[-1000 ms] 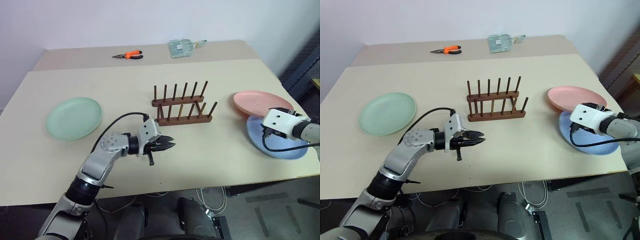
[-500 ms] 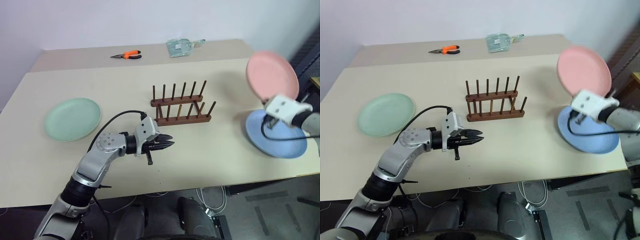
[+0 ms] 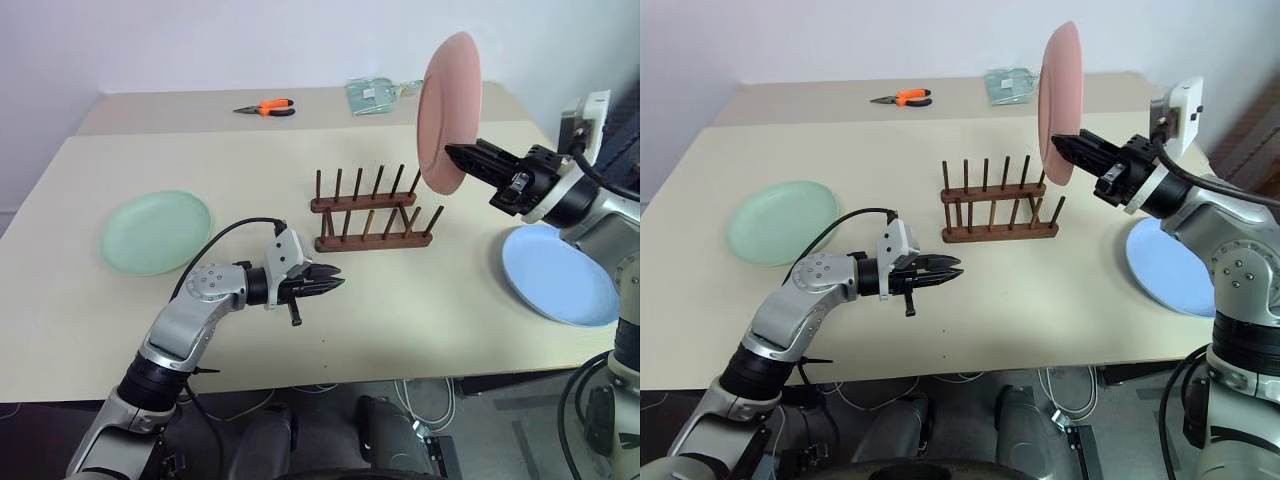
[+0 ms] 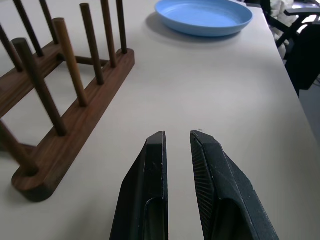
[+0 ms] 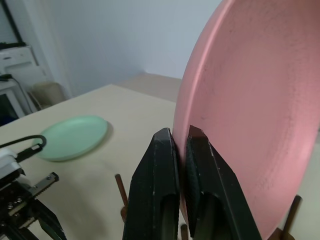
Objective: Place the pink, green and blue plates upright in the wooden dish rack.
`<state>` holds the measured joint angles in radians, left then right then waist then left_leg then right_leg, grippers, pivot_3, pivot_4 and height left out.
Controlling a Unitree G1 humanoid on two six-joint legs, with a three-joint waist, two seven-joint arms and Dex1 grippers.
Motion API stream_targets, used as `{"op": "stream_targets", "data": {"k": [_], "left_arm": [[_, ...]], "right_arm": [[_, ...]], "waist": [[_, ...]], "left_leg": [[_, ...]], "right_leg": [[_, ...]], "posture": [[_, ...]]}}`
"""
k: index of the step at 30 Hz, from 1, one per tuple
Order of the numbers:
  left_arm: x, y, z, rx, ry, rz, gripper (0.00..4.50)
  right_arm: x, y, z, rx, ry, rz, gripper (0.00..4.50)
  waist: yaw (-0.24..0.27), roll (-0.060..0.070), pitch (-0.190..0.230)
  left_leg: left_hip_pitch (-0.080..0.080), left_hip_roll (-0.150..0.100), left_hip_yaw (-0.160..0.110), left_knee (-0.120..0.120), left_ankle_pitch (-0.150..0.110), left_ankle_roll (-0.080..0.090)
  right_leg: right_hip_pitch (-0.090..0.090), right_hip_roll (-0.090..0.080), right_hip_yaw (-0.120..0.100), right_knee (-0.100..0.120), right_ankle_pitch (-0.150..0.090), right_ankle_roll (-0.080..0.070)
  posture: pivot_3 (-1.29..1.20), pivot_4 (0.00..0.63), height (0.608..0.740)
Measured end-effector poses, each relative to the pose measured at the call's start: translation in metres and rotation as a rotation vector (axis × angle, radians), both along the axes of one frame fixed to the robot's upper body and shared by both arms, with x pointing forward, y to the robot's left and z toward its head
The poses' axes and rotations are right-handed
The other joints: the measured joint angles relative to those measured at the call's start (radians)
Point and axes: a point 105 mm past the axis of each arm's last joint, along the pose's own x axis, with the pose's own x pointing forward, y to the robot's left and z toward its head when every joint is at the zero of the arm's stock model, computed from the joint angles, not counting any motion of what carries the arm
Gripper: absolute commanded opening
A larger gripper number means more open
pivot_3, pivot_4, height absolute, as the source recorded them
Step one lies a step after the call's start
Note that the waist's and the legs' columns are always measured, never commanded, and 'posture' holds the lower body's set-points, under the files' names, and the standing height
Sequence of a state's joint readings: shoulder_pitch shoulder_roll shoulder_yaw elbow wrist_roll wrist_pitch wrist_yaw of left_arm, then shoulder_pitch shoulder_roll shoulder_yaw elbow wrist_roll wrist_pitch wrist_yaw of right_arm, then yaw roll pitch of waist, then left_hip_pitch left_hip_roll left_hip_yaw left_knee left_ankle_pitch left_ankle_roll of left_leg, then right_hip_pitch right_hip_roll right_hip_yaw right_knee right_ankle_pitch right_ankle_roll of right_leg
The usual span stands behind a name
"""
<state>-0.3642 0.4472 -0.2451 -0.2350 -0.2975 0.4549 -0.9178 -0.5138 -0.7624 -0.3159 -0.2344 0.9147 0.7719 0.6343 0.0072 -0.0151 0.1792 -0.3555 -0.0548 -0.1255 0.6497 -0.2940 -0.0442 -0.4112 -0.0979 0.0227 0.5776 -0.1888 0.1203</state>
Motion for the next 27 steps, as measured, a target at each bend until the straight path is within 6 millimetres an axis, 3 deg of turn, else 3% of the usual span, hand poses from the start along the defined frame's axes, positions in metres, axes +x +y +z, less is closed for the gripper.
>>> {"op": "stream_targets", "data": {"k": [11, 15, 18, 21, 25, 27], "left_arm": [[-0.001, 0.001, -0.001, -0.004, 0.009, 0.005, 0.72], [-0.002, 0.001, -0.001, -0.006, 0.008, 0.003, 0.72], [-0.002, 0.001, -0.001, -0.009, 0.015, 0.002, 0.72], [-0.002, 0.002, -0.001, -0.014, 0.03, 0.005, 0.72], [0.003, 0.008, 0.003, -0.051, 0.071, 0.052, 2.58], [0.009, 0.013, 0.008, -0.084, 0.066, 0.103, 3.57]], "right_arm": [[0.002, 0.01, -0.009, 0.035, 0.056, 0.077, 0.02], [0.012, 0.006, -0.021, 0.042, 0.115, 0.061, 0.02], [0.02, 0.001, -0.029, 0.053, 0.152, 0.039, 1.09], [0.024, -0.003, -0.033, 0.056, 0.167, 0.031, 2.47], [0.03, -0.007, -0.031, -0.01, 0.096, -0.03, 4.5], [0.037, -0.013, -0.023, -0.074, 0.008, -0.104, 4.5]], "waist": [[0.001, 0.0, 0.0], [0.0, 0.0, 0.0], [-0.001, 0.0, 0.0], [-0.002, 0.0, 0.0], [-0.004, 0.0, 0.0], [-0.004, 0.0, 0.0]], "left_leg": [[0.0, 0.0, 0.0, 0.0, 0.0, 0.0], [0.0, 0.0, 0.0, 0.0, 0.0, 0.0], [0.0, 0.0, 0.001, 0.0, 0.0, 0.0], [0.0, 0.0, 0.0, 0.0, 0.0, 0.0], [0.0, 0.0, 0.0, 0.0, 0.0, 0.0], [0.0, 0.0, 0.001, 0.0, 0.0, 0.0]], "right_leg": [[0.0, 0.0, 0.0, 0.0, 0.0, 0.0], [0.0, 0.0, 0.0, 0.0, 0.0, 0.0], [0.0, 0.0, 0.0, 0.0, 0.0, 0.0], [0.0, 0.0, 0.0, 0.0, 0.0, 0.0], [0.0, 0.0, 0.0, 0.0, 0.0, 0.001], [-0.001, 0.0, 0.0, 0.0, 0.0, 0.003]], "posture": [[0.0, 0.15, 0.74], [0.0, 0.15, 0.74], [0.0, 0.15, 0.74], [0.0, 0.15, 0.74], [0.0, 0.15, 0.74], [0.0, 0.15, 0.74]]}}
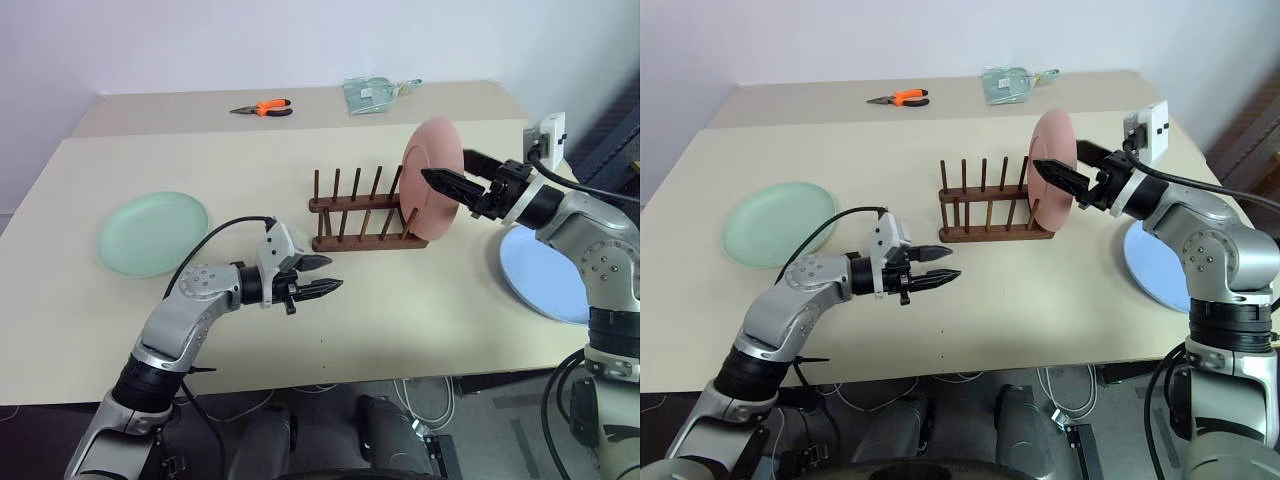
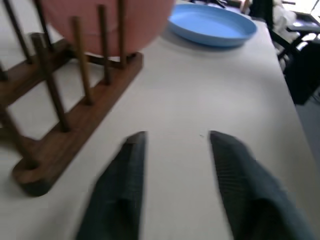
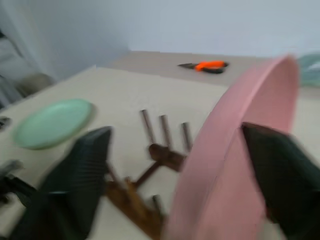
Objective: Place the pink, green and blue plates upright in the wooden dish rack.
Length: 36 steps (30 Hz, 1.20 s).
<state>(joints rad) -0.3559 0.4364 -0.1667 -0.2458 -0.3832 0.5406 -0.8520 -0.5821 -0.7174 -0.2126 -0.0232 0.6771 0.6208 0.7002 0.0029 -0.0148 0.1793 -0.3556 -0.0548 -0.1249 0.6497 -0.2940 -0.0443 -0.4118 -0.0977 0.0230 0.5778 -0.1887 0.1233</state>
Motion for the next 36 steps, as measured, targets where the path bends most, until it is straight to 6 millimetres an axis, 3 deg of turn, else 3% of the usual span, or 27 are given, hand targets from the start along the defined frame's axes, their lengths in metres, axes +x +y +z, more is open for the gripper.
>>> {"op": "stream_targets", "data": {"k": [2, 5, 8, 9, 12, 14, 16, 19, 22, 25, 31, 36], "left_arm": [[0.017, 0.01, 0.015, -0.059, -0.044, 0.125, 4.47], [0.046, 0.045, 0.037, -0.115, -0.114, 0.37, 4.47], [0.078, 0.107, 0.052, -0.128, -0.179, 0.764, 4.47], [0.085, 0.133, 0.055, -0.126, -0.186, 0.907, 4.47], [0.084, 0.232, 0.053, -0.019, -0.158, 1.415, 4.47], [0.071, 0.269, 0.046, 0.016, -0.112, 1.603, 4.47], [0.059, 0.289, 0.032, 0.033, -0.024, 1.71, 4.47], [0.044, 0.301, 0.003, 0.052, 0.146, 1.764, 4.47], [0.037, 0.294, -0.023, 0.058, 0.285, 1.723, 4.47], [0.032, 0.286, -0.033, -0.022, 0.348, 1.701, 3.2], [0.029, 0.272, -0.037, -0.305, 0.401, 1.677, 0.07], [0.043, 0.251, -0.02, -0.451, 0.325, 1.563, 0.03]], "right_arm": [[0.009, -0.014, 0.018, -0.1, -0.129, -0.122, 4.5], [0.008, -0.028, 0.055, -0.182, -0.315, -0.225, 4.5], [-0.003, -0.023, 0.075, -0.225, -0.394, -0.186, 4.5], [-0.008, -0.013, 0.079, -0.23, -0.413, -0.137, 4.5], [-0.039, 0.051, 0.074, -0.319, -0.445, 0.146, 4.5], [-0.054, 0.082, 0.06, -0.37, -0.436, 0.287, 4.5], [-0.062, 0.107, 0.04, -0.362, -0.401, 0.398, 4.5], [-0.069, 0.129, 0.016, -0.338, -0.341, 0.492, 4.5], [-0.07, 0.134, 0.01, -0.331, -0.331, 0.506, 4.5], [-0.074, 0.141, 0.0, -0.328, -0.315, 0.532, 4.5], [-0.066, 0.141, -0.019, -0.376, -0.268, 0.503, 4.5], [-0.052, 0.131, -0.032, -0.487, -0.252, 0.43, 4.5]], "waist": [[0.002, 0.0, 0.0], [0.002, 0.0, 0.0], [-0.003, 0.0, 0.0], [-0.01, 0.0, 0.0], [-0.031, -0.001, 0.0], [-0.029, -0.002, -0.001], [-0.018, -0.004, -0.002], [-0.003, -0.007, -0.001], [0.009, -0.009, -0.001], [0.007, -0.01, -0.001], [0.009, -0.009, -0.002], [0.01, -0.01, -0.002]], "left_leg": [[0.0, 0.0, 0.0, 0.0, 0.0, 0.0], [0.0, 0.0, 0.0, -0.001, 0.0, 0.0], [0.0, 0.0, 0.0, -0.002, 0.0, 0.0], [0.0, 0.0, 0.0, -0.002, 0.0, 0.0], [0.002, 0.002, -0.001, -0.004, 0.0, 0.0], [0.001, 0.001, -0.002, -0.003, 0.0, -0.001], [0.0, 0.0, -0.002, -0.002, 0.001, -0.002], [-0.002, -0.002, -0.005, 0.0, 0.001, -0.003], [-0.001, -0.002, -0.005, 0.0, 0.002, -0.004], [0.0, -0.001, -0.006, -0.002, 0.002, -0.005], [0.0, -0.001, -0.006, -0.002, 0.003, -0.006], [0.0, -0.002, -0.006, -0.001, 0.003, -0.006]], "right_leg": [[-0.001, 0.0, 0.0, 0.0, 0.001, 0.002], [-0.001, 0.0, 0.0, 0.0, 0.002, 0.001], [-0.001, 0.0, 0.0, 0.0, 0.002, 0.001], [-0.001, 0.0, 0.0, 0.0, 0.002, 0.001], [-0.002, 0.002, 0.0, 0.002, 0.001, 0.003], [-0.002, 0.001, 0.0, 0.002, 0.001, 0.003], [-0.002, 0.001, 0.0, 0.001, 0.001, 0.003], [-0.001, 0.0, -0.001, 0.001, 0.001, 0.002], [-0.001, 0.0, -0.001, 0.002, 0.002, 0.002], [-0.001, 0.0, -0.002, 0.003, 0.002, 0.002], [-0.001, 0.0, -0.002, 0.003, 0.002, 0.002], [0.0, 0.0, -0.003, 0.002, 0.002, 0.002]], "posture": [[0.0, 0.15, 0.74], [0.0, 0.15, 0.74], [0.0, 0.15, 0.74], [0.0, 0.15, 0.74], [0.0, 0.15, 0.74], [0.0, 0.15, 0.74], [0.0, 0.15, 0.74], [0.0, 0.15, 0.74], [0.0, 0.15, 0.74], [0.0, 0.15, 0.74], [0.0, 0.15, 0.74], [0.0, 0.15, 0.74]]}}
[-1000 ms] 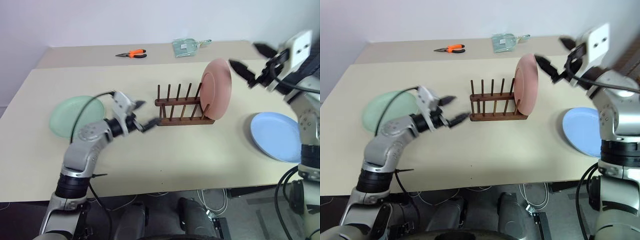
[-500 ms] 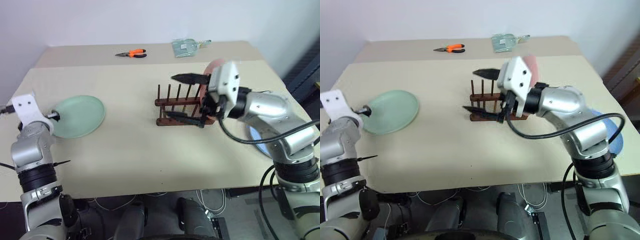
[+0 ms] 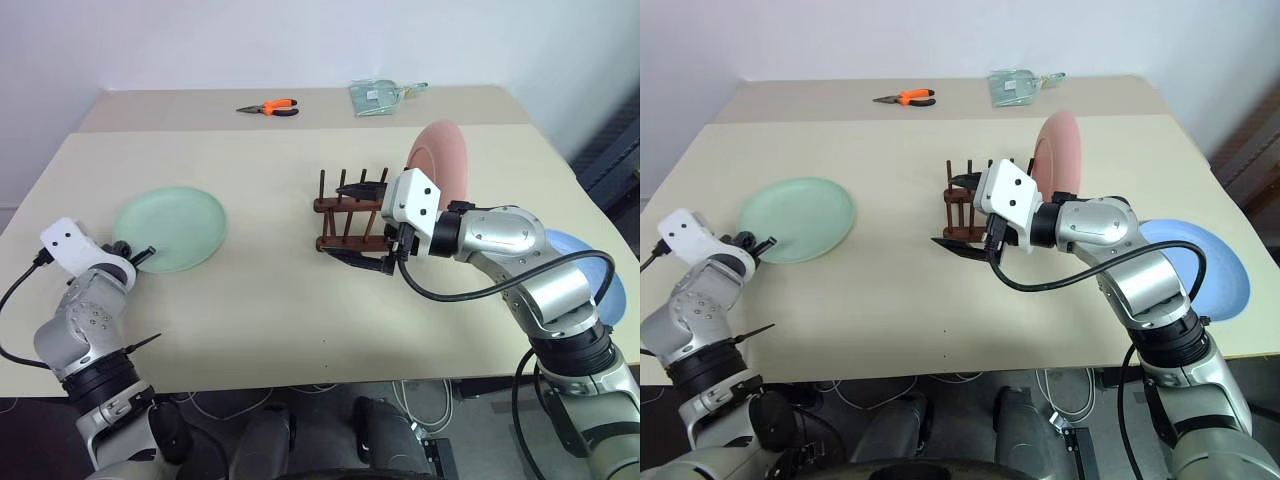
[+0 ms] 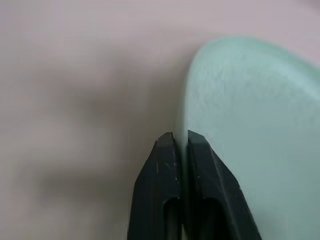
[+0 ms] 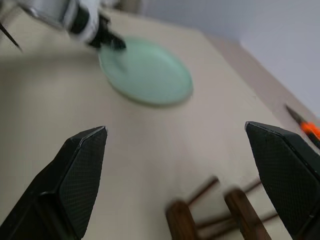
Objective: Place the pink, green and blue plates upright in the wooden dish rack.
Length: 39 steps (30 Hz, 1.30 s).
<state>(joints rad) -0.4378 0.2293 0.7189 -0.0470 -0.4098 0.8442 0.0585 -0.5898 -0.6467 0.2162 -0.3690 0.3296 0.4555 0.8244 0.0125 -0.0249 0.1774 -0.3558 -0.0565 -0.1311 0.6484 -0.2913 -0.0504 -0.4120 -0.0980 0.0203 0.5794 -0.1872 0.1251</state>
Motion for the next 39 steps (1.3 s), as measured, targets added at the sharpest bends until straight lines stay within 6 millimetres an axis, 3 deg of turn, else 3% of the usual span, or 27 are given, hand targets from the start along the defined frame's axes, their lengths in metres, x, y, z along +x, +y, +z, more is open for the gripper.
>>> {"op": "stream_targets", "data": {"k": [3, 6, 9, 11, 15, 18, 23, 24, 26, 31, 35, 37, 39], "left_arm": [[0.012, -0.028, 0.024, 0.009, -0.121, -0.108, 0.03], [0.023, -0.064, 0.075, 0.085, -0.291, -0.245, 0.03], [0.026, -0.1, 0.117, 0.124, -0.427, -0.364, 0.03], [0.026, -0.118, 0.128, 0.127, -0.462, -0.423, 0.03], [0.025, -0.144, 0.126, 0.104, -0.453, -0.517, 0.03], [0.022, -0.156, 0.129, 0.082, -0.468, -0.565, 0.0], [0.021, -0.157, 0.124, 0.071, -0.449, -0.56, 0.0], [0.021, -0.154, 0.123, 0.066, -0.447, -0.547, 0.34], [0.021, -0.152, 0.128, 0.041, -0.48, -0.532, 1.02], [0.022, -0.129, 0.147, -0.014, -0.58, -0.42, 3.55], [0.017, -0.075, 0.171, 0.108, -0.663, -0.221, 3.55], [0.011, -0.066, 0.167, 0.293, -0.633, -0.254, 3.55], [0.01, -0.078, 0.146, 0.408, -0.569, -0.38, 3.55]], "right_arm": [[0.006, 0.004, 0.003, -0.041, -0.087, -0.018, 4.5], [0.013, 0.014, 0.006, -0.127, -0.222, -0.016, 4.5], [0.021, 0.029, -0.004, -0.191, -0.327, -0.01, 4.5], [0.028, 0.036, -0.01, -0.237, -0.389, -0.015, 4.5], [0.045, 0.04, -0.006, -0.305, -0.533, -0.047, 4.5], [0.052, 0.039, -0.011, -0.342, -0.573, -0.06, 3.61], [0.055, 0.04, -0.013, -0.348, -0.584, -0.065, 1.08], [0.054, 0.041, -0.012, -0.346, -0.589, -0.061, 0.53], [0.046, 0.047, -0.013, -0.347, -0.612, -0.018, 0.0], [0.047, 0.037, -0.01, -0.315, -0.61, -0.068, 0.0], [0.044, 0.016, 0.01, -0.152, -0.541, -0.18, 0.0], [0.038, 0.004, 0.029, 0.07, -0.411, -0.243, 0.0], [0.031, -0.011, 0.051, 0.291, -0.273, -0.282, 0.0]], "waist": [[-0.003, -0.002, 0.001], [-0.005, -0.002, 0.001], [-0.009, -0.002, 0.001], [-0.012, -0.002, 0.001], [-0.025, -0.002, 0.001], [-0.026, -0.002, 0.001], [-0.029, -0.002, 0.001], [-0.028, -0.002, 0.002], [-0.026, -0.002, 0.002], [-0.021, -0.002, 0.002], [-0.029, -0.002, 0.002], [-0.03, -0.001, 0.001], [-0.024, 0.0, 0.002]], "left_leg": [[-0.001, 0.001, 0.0, 0.0, 0.0, 0.0], [-0.001, 0.001, 0.001, -0.001, 0.001, -0.001], [0.0, 0.001, 0.001, -0.001, 0.001, -0.001], [0.0, 0.0, 0.001, -0.001, 0.001, -0.001], [-0.001, 0.001, 0.001, -0.002, 0.001, -0.001], [0.0, 0.001, 0.001, -0.002, 0.001, -0.001], [0.0, 0.001, 0.001, -0.002, 0.001, -0.001], [0.0, 0.001, 0.001, -0.002, 0.001, -0.001], [-0.001, 0.001, 0.0, -0.002, 0.001, -0.001], [-0.001, 0.0, 0.0, -0.001, 0.001, -0.001], [0.0, 0.001, 0.001, -0.003, 0.001, -0.001], [0.0, 0.001, 0.001, -0.004, 0.001, -0.001], [-0.001, 0.001, 0.001, -0.003, 0.001, -0.001]], "right_leg": [[-0.002, 0.0, 0.0, 0.0, 0.0, 0.0], [-0.002, 0.001, 0.0, 0.0, 0.0, 0.0], [-0.001, 0.001, 0.0, 0.0, 0.0, 0.0], [-0.001, 0.001, 0.0, 0.0, 0.0, 0.0], [-0.002, 0.001, 0.0, 0.0, 0.0, 0.0], [-0.002, 0.001, 0.001, 0.0, 0.0, -0.001], [-0.002, 0.001, 0.001, 0.0, 0.0, -0.001], [-0.002, 0.001, 0.001, 0.0, 0.0, -0.001], [-0.002, 0.001, 0.001, 0.0, 0.0, -0.001], [-0.001, 0.001, 0.001, -0.001, 0.0, -0.001], [-0.002, 0.001, 0.001, -0.001, 0.0, -0.001], [-0.003, 0.002, 0.002, 0.0, 0.0, -0.001], [-0.002, 0.002, 0.002, 0.0, 0.0, -0.001]], "posture": [[0.0, 0.15, 0.74], [0.0, 0.15, 0.74], [0.0, 0.15, 0.74], [0.0, 0.15, 0.74], [0.0, 0.15, 0.74], [0.0, 0.15, 0.74], [0.0, 0.15, 0.74], [0.0, 0.15, 0.74], [0.0, 0.15, 0.74], [0.0, 0.15, 0.74], [0.0, 0.15, 0.74], [0.0, 0.15, 0.74], [0.0, 0.15, 0.74]]}}
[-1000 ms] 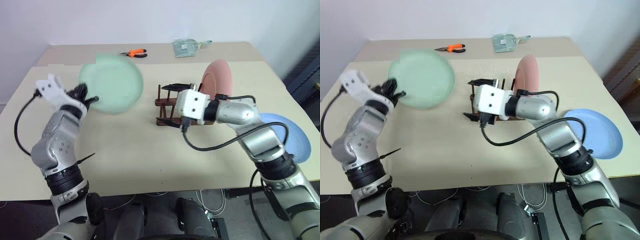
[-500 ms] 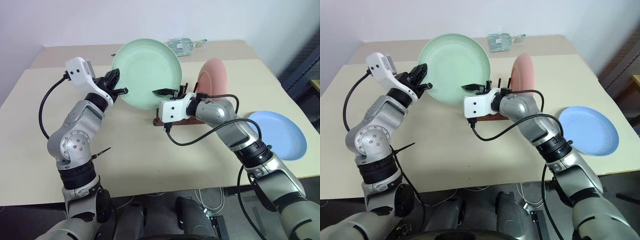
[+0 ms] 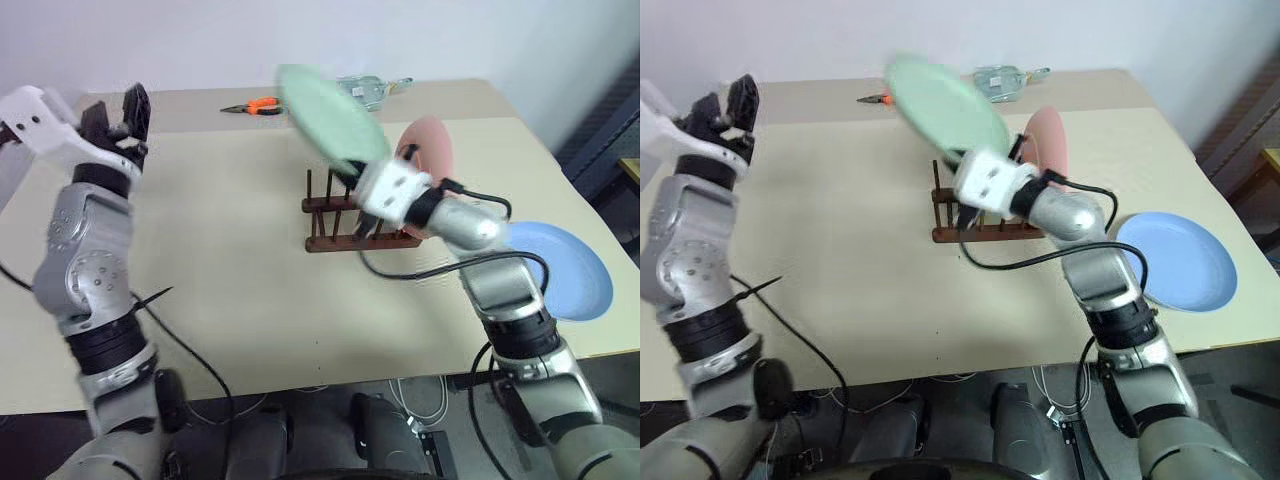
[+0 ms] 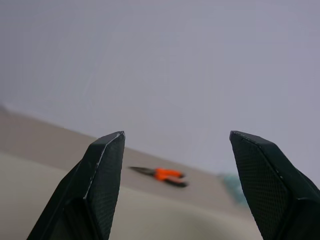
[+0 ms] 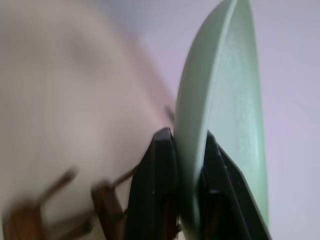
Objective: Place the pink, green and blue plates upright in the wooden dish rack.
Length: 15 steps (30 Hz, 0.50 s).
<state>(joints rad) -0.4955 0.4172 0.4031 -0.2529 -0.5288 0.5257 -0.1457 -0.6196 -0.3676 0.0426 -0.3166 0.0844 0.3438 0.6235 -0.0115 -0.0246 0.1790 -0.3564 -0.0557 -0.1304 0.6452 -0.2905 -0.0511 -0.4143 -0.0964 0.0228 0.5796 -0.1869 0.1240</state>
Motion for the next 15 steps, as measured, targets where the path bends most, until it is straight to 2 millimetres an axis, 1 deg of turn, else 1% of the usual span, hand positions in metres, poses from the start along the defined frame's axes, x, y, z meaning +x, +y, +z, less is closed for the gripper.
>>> {"op": "stream_targets", "data": {"k": [1, 3, 5, 6, 8, 10, 13, 15], "left_arm": [[0.001, -0.008, -0.012, 0.031, 0.033, -0.046, 3.55], [-0.004, -0.033, -0.04, 0.078, 0.109, -0.189, 3.55], [-0.015, -0.069, -0.065, 0.125, 0.181, -0.384, 3.55], [-0.02, -0.082, -0.071, 0.151, 0.197, -0.455, 3.55], [-0.032, -0.099, -0.078, 0.215, 0.214, -0.56, 3.55], [-0.051, -0.12, -0.093, 0.292, 0.252, -0.71, 3.55], [-0.064, -0.134, -0.106, 0.314, 0.298, -0.808, 3.55], [-0.067, -0.137, -0.108, 0.33, 0.302, -0.833, 3.55]], "right_arm": [[-0.003, -0.005, 0.006, 0.066, 0.033, 0.005, 0.0], [-0.01, -0.009, 0.014, 0.233, 0.146, 0.043, 0.0], [-0.013, -0.012, 0.014, 0.373, 0.271, 0.062, 0.0], [-0.013, -0.013, 0.013, 0.416, 0.318, 0.061, 0.0], [-0.012, -0.014, 0.008, 0.487, 0.394, 0.051, 0.0], [-0.01, -0.02, 0.004, 0.573, 0.468, 0.009, 0.0], [-0.007, -0.024, -0.002, 0.659, 0.547, -0.028, 0.0], [-0.007, -0.024, -0.005, 0.689, 0.587, -0.037, 0.0]], "waist": [[0.005, 0.0, 0.0], [0.007, -0.001, 0.0], [0.005, 0.0, 0.0], [0.003, 0.0, 0.0], [-0.002, 0.002, 0.001], [-0.007, 0.005, 0.0], [-0.005, 0.007, 0.001], [-0.005, 0.007, 0.001]], "left_leg": [[0.0, 0.0, -0.001, 0.001, 0.0, 0.0], [0.0, 0.0, -0.001, 0.001, 0.0, 0.001], [0.0, 0.0, -0.002, 0.001, -0.001, 0.001], [-0.001, 0.0, -0.002, 0.0, -0.001, 0.001], [0.0, 0.0, -0.001, -0.001, -0.001, 0.001], [0.0, 0.001, 0.001, -0.002, -0.001, 0.001], [-0.001, 0.001, 0.001, -0.002, 0.0, 0.001], [-0.001, 0.001, 0.001, -0.002, 0.0, 0.001]], "right_leg": [[0.001, 0.0, -0.001, 0.0, 0.0, 0.0], [0.001, 0.0, -0.001, -0.001, -0.002, -0.003], [0.001, 0.0, -0.001, -0.001, -0.002, -0.004], [0.0, 0.0, -0.001, 0.0, -0.002, -0.004], [-0.001, 0.0, -0.001, 0.0, -0.002, -0.004], [-0.002, 0.0, 0.0, 0.0, -0.002, -0.004], [-0.004, 0.0, 0.0, 0.001, -0.002, -0.005], [-0.004, 0.0, 0.0, 0.001, -0.002, -0.005]], "posture": [[0.0, 0.15, 0.74], [0.0, 0.15, 0.74], [0.0, 0.15, 0.74], [0.0, 0.15, 0.74], [0.0, 0.15, 0.74], [0.0, 0.15, 0.74], [0.0, 0.15, 0.74], [0.0, 0.15, 0.74]]}}
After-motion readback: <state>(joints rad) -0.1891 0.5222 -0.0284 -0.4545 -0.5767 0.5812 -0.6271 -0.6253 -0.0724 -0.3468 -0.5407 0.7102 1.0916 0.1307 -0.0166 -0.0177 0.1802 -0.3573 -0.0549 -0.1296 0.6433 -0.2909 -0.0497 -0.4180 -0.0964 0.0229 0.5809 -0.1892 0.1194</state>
